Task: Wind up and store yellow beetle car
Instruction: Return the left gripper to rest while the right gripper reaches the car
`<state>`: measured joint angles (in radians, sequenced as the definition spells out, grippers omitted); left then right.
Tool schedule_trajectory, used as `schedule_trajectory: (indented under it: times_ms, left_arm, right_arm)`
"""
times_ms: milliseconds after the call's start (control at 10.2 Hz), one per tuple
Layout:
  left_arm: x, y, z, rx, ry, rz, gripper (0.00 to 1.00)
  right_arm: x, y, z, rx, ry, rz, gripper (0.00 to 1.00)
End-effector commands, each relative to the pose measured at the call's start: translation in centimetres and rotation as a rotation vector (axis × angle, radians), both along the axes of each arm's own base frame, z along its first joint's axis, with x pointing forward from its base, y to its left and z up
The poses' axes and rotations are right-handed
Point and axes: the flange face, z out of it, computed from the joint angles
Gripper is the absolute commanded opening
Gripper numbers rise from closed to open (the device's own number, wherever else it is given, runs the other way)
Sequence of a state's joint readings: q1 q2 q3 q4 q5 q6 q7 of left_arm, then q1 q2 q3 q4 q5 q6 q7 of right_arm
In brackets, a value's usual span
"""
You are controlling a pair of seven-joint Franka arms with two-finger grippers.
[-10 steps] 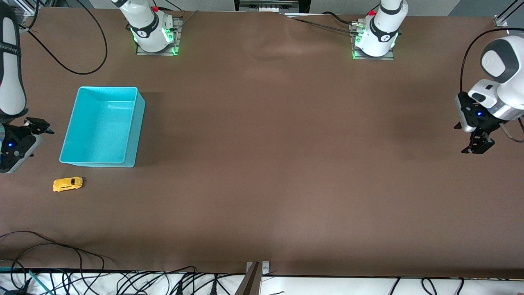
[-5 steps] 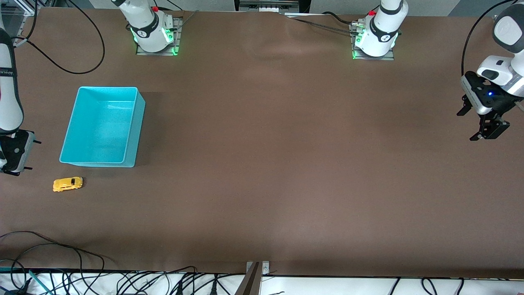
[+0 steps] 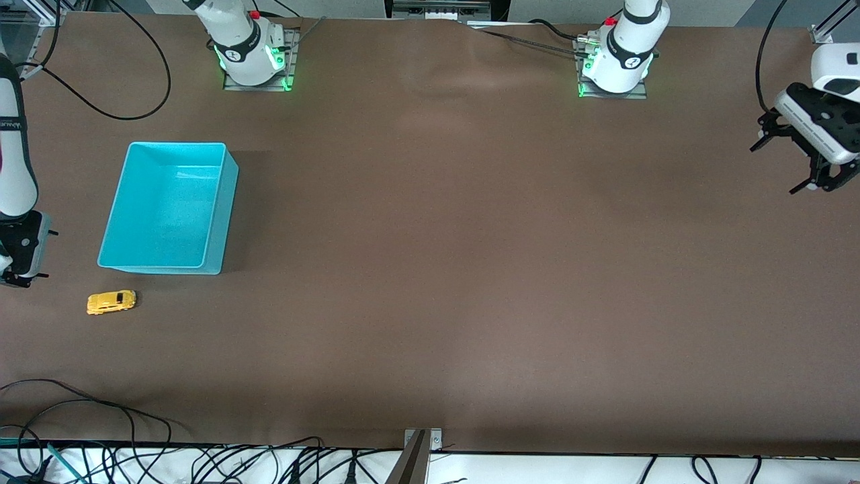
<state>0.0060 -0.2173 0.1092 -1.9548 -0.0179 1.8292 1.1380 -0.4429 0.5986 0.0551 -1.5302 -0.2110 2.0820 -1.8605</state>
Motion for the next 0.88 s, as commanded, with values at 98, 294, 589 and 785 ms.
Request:
schedule_trajectory:
  times_ms: [98,294,589,785]
  left_arm:
    - [0.9,-1.3,4.2,0.022,0.112,0.326,1.00]
    - [0.3,-3.7,5.5,0.072,0.147,0.459,1.00]
    - [0.2,-5.7,6.1,0.071,0.161,0.593,1.00]
    - [0.6,-6.9,6.2,0.084,0.195,0.695,1.00]
  right_arm:
    - [0.6,-0.6,-2.3,0.002,-0.010,0.043,1.00]
    - [0.7,-0.2,-2.5,0.008,-0.008,0.057,1.00]
    - [1.1,-0.4,-5.0,0.013,-0.031,0.068,1.00]
    - [1.4,-0.2,-6.0,0.014,-0.050,0.076,1.00]
